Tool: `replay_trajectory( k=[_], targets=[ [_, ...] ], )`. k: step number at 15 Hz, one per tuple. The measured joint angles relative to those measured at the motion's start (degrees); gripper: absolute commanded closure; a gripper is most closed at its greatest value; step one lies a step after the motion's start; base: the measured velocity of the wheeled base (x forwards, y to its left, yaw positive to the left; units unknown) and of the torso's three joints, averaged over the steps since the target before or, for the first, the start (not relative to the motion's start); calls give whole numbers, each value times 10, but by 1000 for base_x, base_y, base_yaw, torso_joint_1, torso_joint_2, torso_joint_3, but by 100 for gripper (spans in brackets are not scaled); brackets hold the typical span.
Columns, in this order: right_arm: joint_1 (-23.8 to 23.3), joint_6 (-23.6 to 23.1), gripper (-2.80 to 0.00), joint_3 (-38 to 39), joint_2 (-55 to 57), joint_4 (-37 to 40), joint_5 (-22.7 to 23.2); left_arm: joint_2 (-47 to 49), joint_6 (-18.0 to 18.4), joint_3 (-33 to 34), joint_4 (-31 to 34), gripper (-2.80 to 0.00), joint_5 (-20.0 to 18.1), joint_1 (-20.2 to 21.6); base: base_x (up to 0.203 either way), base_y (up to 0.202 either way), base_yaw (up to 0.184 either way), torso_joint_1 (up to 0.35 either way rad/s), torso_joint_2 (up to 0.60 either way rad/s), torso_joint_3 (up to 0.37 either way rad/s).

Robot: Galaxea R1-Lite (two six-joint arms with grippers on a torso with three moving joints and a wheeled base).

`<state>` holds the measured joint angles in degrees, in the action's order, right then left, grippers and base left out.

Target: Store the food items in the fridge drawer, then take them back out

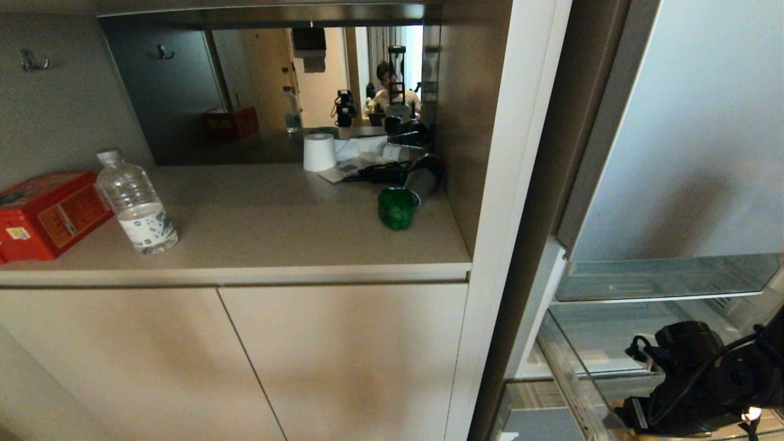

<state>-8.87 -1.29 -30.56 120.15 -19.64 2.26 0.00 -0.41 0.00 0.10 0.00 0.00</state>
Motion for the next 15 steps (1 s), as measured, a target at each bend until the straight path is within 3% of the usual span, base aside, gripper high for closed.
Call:
replay_trajectory(
  k=[8, 9, 10, 15],
  targets=[
    [0, 1, -280, -7, 22, -2, 0, 0, 0, 0, 0, 0, 0, 0, 0, 0, 0, 0, 0, 0],
    [0, 1, -205, -8, 23, -2, -1, 0, 0, 0, 0, 0, 0, 0, 0, 0, 0, 0, 0, 0],
    [0, 1, 0, -9, 24, -3, 0, 0, 0, 0, 0, 0, 0, 0, 0, 0, 0, 0, 0, 0],
    [-1, 1, 0, -9, 32, -18, 0, 0, 0, 0, 0, 0, 0, 0, 0, 0, 0, 0, 0, 0]
  ],
)
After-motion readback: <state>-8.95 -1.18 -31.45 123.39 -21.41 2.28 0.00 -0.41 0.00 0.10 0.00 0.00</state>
